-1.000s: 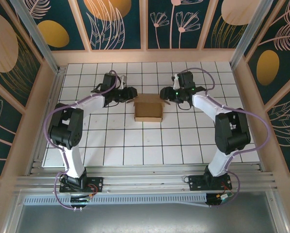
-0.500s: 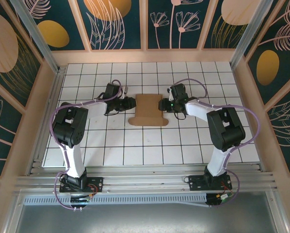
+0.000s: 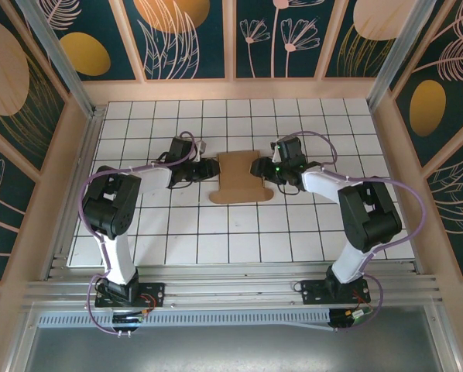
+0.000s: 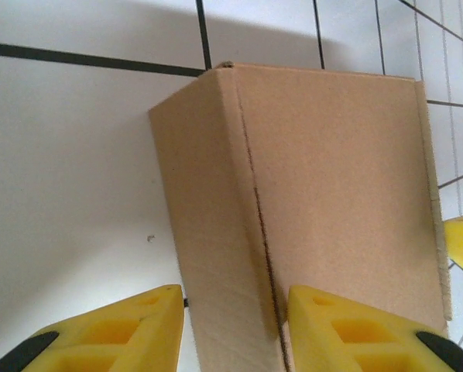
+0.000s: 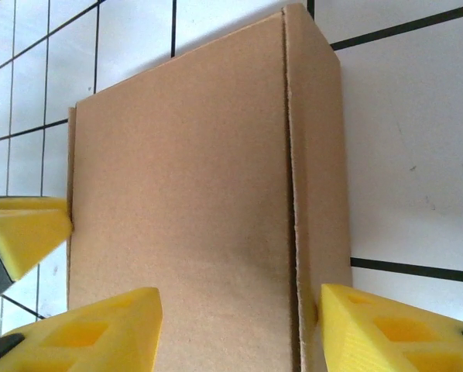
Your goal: Fold the paper box
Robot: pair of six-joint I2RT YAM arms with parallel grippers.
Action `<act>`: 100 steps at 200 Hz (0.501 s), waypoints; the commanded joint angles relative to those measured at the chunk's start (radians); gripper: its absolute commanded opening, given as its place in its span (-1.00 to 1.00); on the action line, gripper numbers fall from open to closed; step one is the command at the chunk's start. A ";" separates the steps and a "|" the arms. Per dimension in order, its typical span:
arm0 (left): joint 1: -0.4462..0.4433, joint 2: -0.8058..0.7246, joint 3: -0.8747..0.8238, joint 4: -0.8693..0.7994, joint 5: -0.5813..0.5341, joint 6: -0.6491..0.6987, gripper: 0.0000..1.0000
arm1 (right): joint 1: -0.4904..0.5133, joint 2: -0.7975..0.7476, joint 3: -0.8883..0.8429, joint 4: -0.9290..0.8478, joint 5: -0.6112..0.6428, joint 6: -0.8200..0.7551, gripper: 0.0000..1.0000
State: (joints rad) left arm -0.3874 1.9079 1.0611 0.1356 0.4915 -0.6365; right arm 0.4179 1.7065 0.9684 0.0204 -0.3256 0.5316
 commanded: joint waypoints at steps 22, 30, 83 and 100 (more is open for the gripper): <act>-0.005 -0.035 -0.037 0.087 0.064 -0.073 -0.20 | 0.001 0.034 -0.008 0.049 -0.012 0.045 0.06; -0.005 -0.034 -0.043 0.103 0.068 -0.080 -0.20 | 0.004 0.040 -0.006 0.055 -0.011 0.043 -0.01; -0.006 -0.052 -0.061 0.169 0.081 -0.119 -0.26 | 0.027 0.095 0.051 0.000 0.076 -0.007 -0.15; -0.005 -0.040 -0.047 0.166 0.084 -0.119 -0.42 | 0.034 0.097 0.054 0.022 0.062 -0.005 -0.21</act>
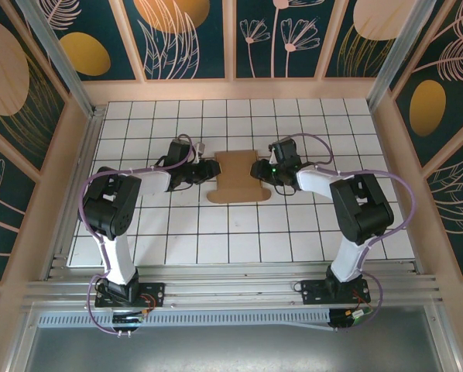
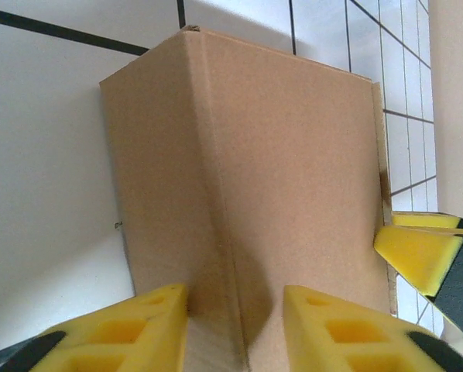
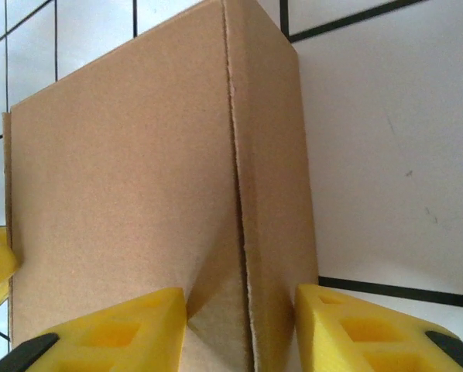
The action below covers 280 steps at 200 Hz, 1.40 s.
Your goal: Fold the paper box
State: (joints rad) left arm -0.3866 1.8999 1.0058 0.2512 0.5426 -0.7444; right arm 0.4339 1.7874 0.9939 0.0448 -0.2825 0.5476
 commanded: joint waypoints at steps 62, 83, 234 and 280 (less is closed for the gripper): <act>-0.017 -0.012 0.028 0.123 0.096 -0.083 -0.49 | 0.001 0.066 0.009 0.080 -0.033 0.029 -0.34; -0.017 -0.069 0.066 -0.014 -0.014 0.013 -0.23 | -0.045 0.069 -0.018 0.101 -0.064 0.034 -0.45; 0.014 -0.017 -0.066 0.331 0.090 -0.284 0.47 | -0.208 0.168 -0.089 0.178 -0.296 0.011 -0.55; 0.014 0.034 -0.091 0.356 0.052 -0.320 0.97 | -0.238 0.188 -0.084 0.188 -0.321 0.018 -0.56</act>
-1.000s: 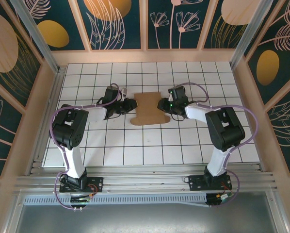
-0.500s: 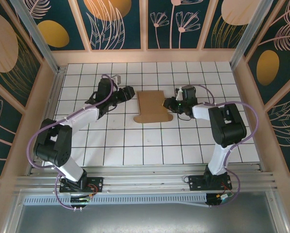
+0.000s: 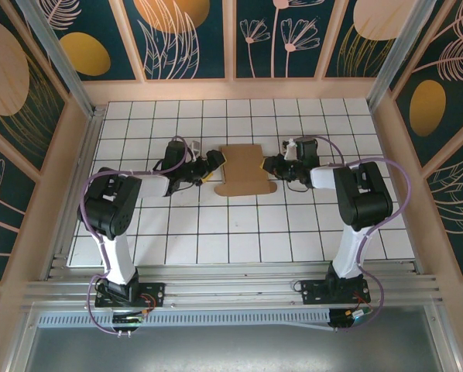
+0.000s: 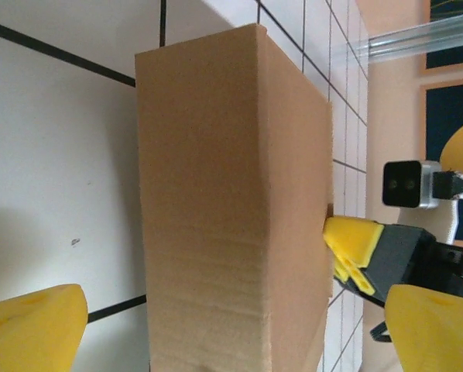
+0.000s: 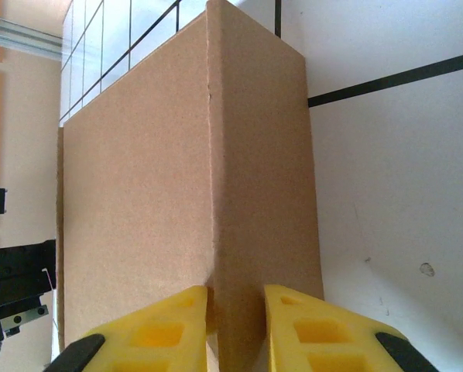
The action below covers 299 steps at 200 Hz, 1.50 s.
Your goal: Fold the paper box
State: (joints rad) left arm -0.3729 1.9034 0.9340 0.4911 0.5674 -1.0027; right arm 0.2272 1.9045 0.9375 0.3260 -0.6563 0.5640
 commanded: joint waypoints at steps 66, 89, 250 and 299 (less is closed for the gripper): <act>-0.032 0.124 0.020 0.284 0.144 -0.171 0.90 | -0.054 0.102 -0.022 -0.093 0.018 0.016 -0.57; -0.036 0.155 0.016 0.370 0.149 -0.247 0.82 | -0.055 0.103 -0.022 -0.090 0.015 0.015 -0.58; -0.063 0.061 0.032 0.267 0.073 -0.324 -0.01 | -0.047 -0.375 -0.055 -0.163 0.249 -0.202 0.50; -0.060 -0.033 0.074 0.104 0.021 -0.372 -0.15 | 0.221 -0.693 -0.327 0.177 0.450 -0.966 0.78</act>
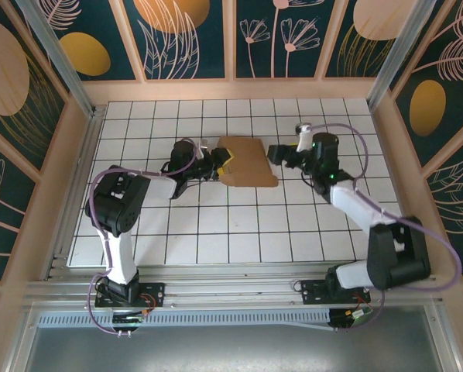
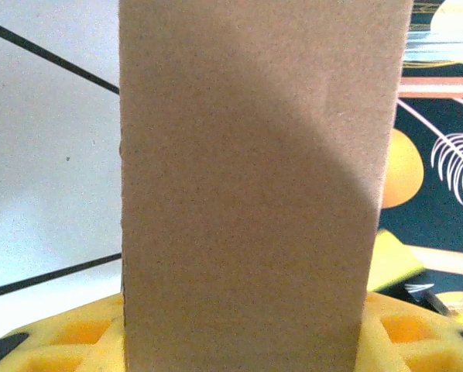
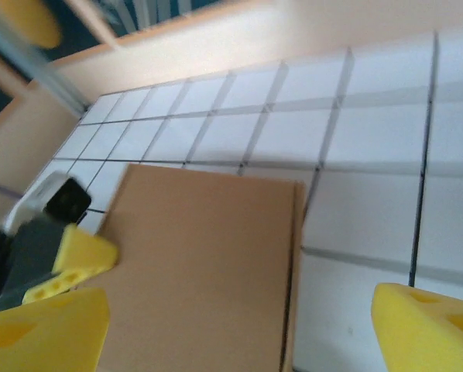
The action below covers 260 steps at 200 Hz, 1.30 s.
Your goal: Fold the paper box
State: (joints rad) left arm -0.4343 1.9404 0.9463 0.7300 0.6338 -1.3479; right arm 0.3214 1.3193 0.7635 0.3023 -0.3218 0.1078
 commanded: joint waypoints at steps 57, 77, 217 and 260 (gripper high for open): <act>0.003 -0.118 0.080 -0.214 -0.066 -0.063 -0.18 | 0.282 -0.079 -0.357 0.548 0.133 -1.122 0.98; 0.003 -0.121 0.082 -0.214 -0.066 -0.067 -0.18 | 0.289 0.035 -0.334 0.677 0.216 -1.147 0.99; 0.006 -0.157 0.068 -0.180 -0.070 -0.127 -0.02 | 0.313 0.444 -0.194 0.940 0.360 -1.241 -0.05; 0.010 -0.210 0.060 -0.154 -0.103 -0.103 0.46 | 0.317 0.341 -0.217 0.874 0.342 -1.190 -0.16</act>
State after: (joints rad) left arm -0.4313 1.8046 1.0069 0.5652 0.5663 -1.4326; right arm 0.6304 1.7432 0.5575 1.1751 0.0101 -1.1229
